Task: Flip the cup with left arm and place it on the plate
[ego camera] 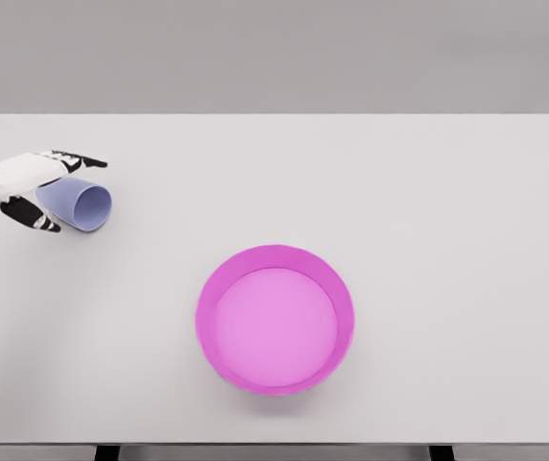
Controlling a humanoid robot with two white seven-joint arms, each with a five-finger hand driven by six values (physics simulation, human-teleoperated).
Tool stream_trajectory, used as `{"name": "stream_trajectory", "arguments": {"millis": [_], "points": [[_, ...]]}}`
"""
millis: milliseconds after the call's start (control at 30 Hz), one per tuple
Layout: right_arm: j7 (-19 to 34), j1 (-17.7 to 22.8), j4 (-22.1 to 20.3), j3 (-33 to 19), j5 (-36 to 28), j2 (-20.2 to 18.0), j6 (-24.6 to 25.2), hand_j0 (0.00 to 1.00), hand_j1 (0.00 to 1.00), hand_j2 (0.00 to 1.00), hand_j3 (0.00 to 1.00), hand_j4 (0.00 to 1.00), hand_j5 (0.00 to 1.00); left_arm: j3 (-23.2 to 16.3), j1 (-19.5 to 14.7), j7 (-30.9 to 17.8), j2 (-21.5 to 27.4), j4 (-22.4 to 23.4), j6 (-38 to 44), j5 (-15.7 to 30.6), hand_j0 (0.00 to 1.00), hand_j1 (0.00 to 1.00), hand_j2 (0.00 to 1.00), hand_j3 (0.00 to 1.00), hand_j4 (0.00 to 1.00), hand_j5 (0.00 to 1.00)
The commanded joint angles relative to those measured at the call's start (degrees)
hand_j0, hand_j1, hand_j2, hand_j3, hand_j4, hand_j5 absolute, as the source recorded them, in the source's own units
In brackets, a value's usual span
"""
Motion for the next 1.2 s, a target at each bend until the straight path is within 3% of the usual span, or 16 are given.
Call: {"name": "stream_trajectory", "arguments": {"millis": [0, 767, 1167], "points": [[0.01, 0.09, 0.02, 0.01, 0.02, 0.00, 0.00, 1.00, 1.00, 1.00, 1.00, 1.00, 1.00, -0.10, 0.00, 0.02, -0.64, 0.80, 0.06, -1.65, 1.00, 1.00, 1.00, 1.00, 1.00, 1.00], [0.01, 0.09, 0.02, 0.01, 0.02, 0.00, 0.00, 1.00, 1.00, 1.00, 1.00, 1.00, 1.00, -0.10, -1.23, 0.20, -5.39, 6.25, 0.15, -5.52, 1.00, 1.00, 1.00, 1.00, 1.00, 1.00], [0.01, 0.00, 0.02, 0.01, 0.02, 0.00, 0.00, 1.00, 1.00, 1.00, 1.00, 1.00, 1.00, -0.19, -1.23, 0.20, -6.18, 6.69, 0.67, -5.61, 1.00, 1.00, 1.00, 1.00, 1.00, 1.00]]}}
